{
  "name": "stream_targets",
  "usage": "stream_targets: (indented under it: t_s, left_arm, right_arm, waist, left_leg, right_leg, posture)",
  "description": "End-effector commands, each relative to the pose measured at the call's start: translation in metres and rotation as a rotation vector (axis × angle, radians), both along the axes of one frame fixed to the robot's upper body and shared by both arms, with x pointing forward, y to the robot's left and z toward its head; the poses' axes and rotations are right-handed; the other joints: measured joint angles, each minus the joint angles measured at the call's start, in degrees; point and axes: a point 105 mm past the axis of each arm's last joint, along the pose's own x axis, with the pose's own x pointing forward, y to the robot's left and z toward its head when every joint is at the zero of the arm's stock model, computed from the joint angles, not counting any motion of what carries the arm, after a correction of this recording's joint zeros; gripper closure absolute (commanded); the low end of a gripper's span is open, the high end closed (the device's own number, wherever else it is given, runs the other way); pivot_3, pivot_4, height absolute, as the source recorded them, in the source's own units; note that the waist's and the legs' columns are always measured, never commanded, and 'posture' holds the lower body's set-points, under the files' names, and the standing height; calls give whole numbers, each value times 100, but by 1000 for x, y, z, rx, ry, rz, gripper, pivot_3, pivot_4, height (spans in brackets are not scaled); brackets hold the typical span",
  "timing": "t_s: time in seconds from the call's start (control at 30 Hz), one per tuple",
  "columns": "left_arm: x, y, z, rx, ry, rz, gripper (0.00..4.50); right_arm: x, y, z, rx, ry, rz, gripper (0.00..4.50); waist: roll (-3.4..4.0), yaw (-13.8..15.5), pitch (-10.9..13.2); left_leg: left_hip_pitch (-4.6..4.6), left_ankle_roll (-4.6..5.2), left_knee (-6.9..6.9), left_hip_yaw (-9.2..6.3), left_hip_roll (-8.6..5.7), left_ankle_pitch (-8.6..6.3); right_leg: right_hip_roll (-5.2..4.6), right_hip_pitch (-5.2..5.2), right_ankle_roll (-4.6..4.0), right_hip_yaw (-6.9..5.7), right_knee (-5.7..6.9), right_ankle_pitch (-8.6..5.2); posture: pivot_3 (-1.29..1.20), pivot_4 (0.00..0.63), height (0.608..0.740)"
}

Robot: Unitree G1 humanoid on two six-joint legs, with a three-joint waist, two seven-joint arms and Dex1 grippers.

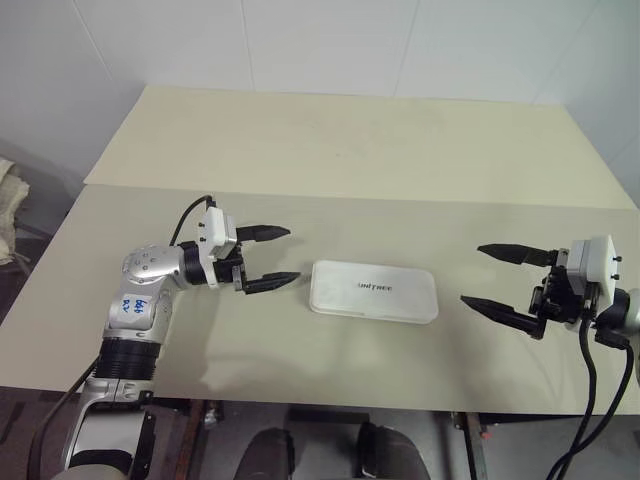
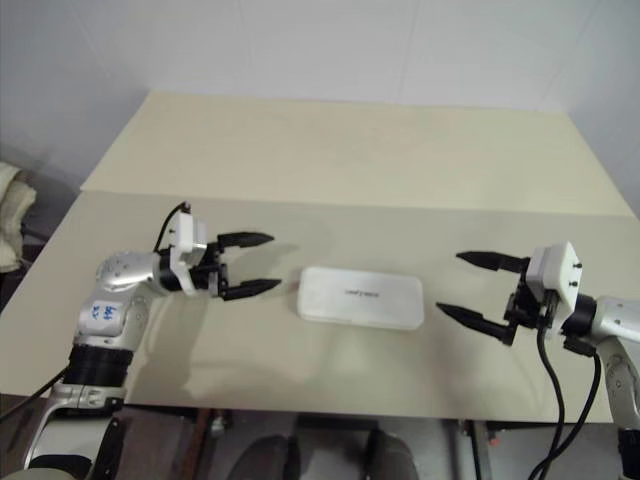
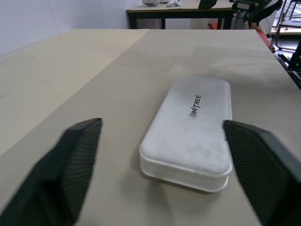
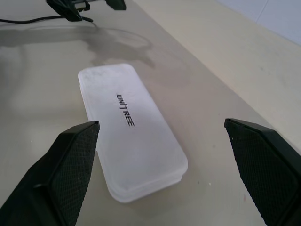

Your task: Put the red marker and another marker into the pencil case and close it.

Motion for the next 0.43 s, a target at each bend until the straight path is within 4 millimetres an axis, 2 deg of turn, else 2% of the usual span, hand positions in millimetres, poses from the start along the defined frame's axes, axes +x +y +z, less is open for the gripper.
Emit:
stream_targets:
  t_s: [0.03, 0.13, 0.23, 0.43]
  left_arm:
    - [-4, -5, 12, -26, -44, -11, 14]
    - [-5, -4, 18, -30, -46, -17, 14]
    - [-5, -2, 12, 18, -54, -8, 14]
    - [-6, -4, 14, 22, -43, -6, 14]
  right_arm:
    - [-3, -12, 13, -15, -50, -17, 0]
    - [-1, -17, 12, -11, -47, -35, 0]
    - [-1, -17, 5, -13, -46, -49, 0]
    - [-4, -7, 0, 1, -50, -39, 0]
  waist:
    - [0, -21, 0]
    - [0, -32, 0]
    - [0, -42, 0]
    - [0, -33, 0]
  left_leg:
    - [1, 0, 0, 1, 0, 0]
    - [1, 0, 0, 3, -1, 0]
    - [2, 0, -2, 2, 0, 0]
    - [1, 0, -2, 3, -1, 0]
  right_leg:
    - [0, 1, 0, 1, 1, 0]
    - [0, 1, 0, 2, 0, 0]
    - [0, 1, 0, 0, 1, 0]
    - [-1, 1, 0, 1, 0, 0]
  posture:
    - [0, 150, 740]
    - [0, 150, 740]
    - [0, 150, 740]
    - [0, 150, 740]
